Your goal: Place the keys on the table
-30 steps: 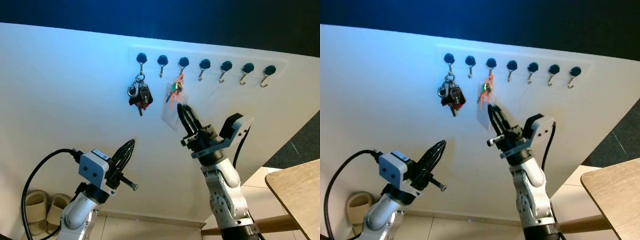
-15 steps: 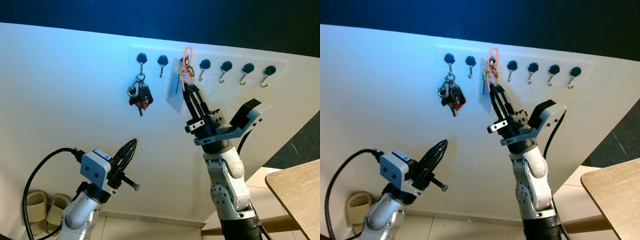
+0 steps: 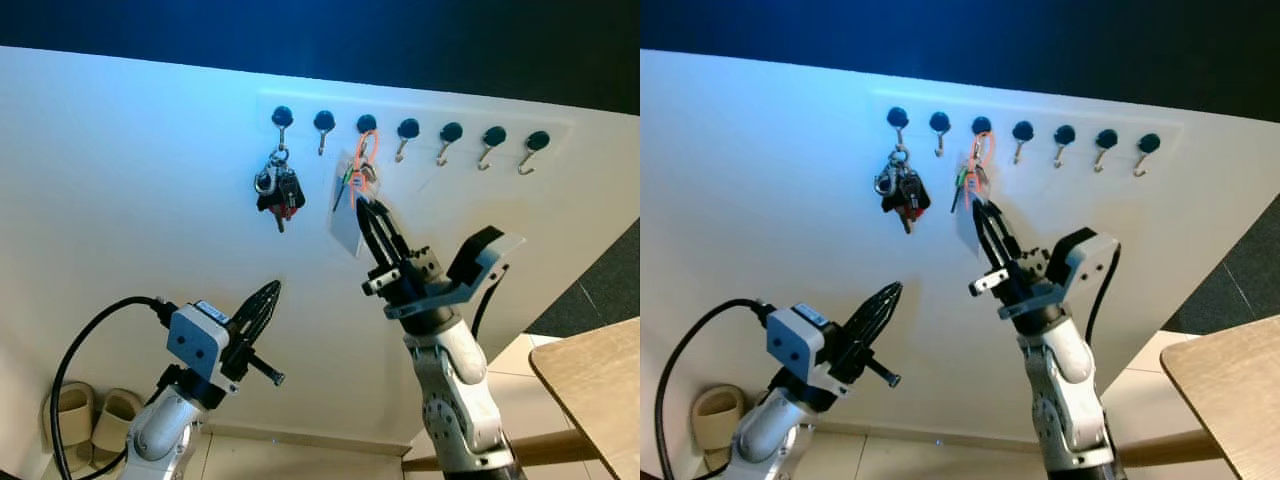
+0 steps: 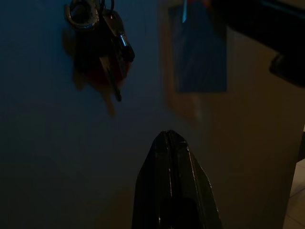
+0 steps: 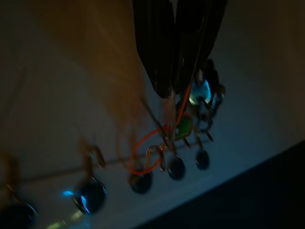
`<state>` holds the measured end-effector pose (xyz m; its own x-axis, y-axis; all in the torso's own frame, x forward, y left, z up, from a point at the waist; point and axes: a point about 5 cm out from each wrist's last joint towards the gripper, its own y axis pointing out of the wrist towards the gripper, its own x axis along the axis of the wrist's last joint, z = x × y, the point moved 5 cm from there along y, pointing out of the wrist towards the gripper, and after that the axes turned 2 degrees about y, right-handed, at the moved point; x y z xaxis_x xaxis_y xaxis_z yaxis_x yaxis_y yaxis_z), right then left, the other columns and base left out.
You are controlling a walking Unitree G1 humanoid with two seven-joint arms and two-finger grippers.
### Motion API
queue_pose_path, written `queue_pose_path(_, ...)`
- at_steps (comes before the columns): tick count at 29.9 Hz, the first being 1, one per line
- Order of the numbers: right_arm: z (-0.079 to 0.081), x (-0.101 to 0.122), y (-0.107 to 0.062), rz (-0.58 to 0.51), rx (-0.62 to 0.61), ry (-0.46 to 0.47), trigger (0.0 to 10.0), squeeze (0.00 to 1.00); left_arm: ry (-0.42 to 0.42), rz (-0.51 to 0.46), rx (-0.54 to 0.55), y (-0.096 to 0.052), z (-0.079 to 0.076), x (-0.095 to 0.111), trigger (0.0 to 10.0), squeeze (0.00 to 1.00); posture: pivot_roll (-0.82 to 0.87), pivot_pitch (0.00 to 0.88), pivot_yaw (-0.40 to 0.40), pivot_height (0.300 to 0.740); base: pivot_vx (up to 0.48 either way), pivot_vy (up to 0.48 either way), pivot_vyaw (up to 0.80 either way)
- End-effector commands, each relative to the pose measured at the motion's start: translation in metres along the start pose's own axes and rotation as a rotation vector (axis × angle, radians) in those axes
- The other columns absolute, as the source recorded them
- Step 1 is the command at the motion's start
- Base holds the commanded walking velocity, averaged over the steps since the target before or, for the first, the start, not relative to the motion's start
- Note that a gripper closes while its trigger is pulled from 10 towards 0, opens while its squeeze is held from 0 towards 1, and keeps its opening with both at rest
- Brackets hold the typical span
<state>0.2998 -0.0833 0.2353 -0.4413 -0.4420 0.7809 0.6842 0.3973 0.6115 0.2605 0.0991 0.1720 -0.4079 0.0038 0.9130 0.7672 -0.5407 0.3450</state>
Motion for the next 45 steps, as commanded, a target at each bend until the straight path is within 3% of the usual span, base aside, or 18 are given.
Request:
queue_pose_path(1,-0.009,-0.001,-0.006,0.012,-0.038,-0.015,0.0,0.0,0.004,0.021,-0.021,-0.002,-0.003,-0.002,10.0,0.0,0.07,0.072,-0.069,0.74,0.0,0.0,0.0)
queue_pose_path(11,-0.019,-0.008,-0.014,0.043,-0.092,-0.013,0.0,0.0,0.007,0.019,-0.031,0.0,-0.005,-0.002,10.0,0.0,0.07,0.081,-0.067,0.74,0.0,0.0,0.0)
queue_pose_path(18,-0.011,0.002,-0.006,0.01,-0.057,-0.02,0.0,0.0,0.01,0.018,-0.03,0.0,-0.004,-0.001,10.0,0.0,0.07,0.083,-0.068,0.74,0.0,0.0,0.0)
queue_pose_path(30,0.011,0.043,0.022,-0.148,0.003,-0.002,0.0,0.0,0.011,0.015,-0.035,0.001,-0.005,0.001,10.0,0.0,0.07,0.088,-0.065,0.74,0.0,0.0,0.0)
queue_pose_path(45,0.027,0.047,0.03,-0.139,0.092,-0.008,0.0,0.0,0.017,0.017,-0.042,0.001,-0.006,0.001,10.0,0.0,0.07,0.086,-0.065,0.74,0.0,0.0,0.0)
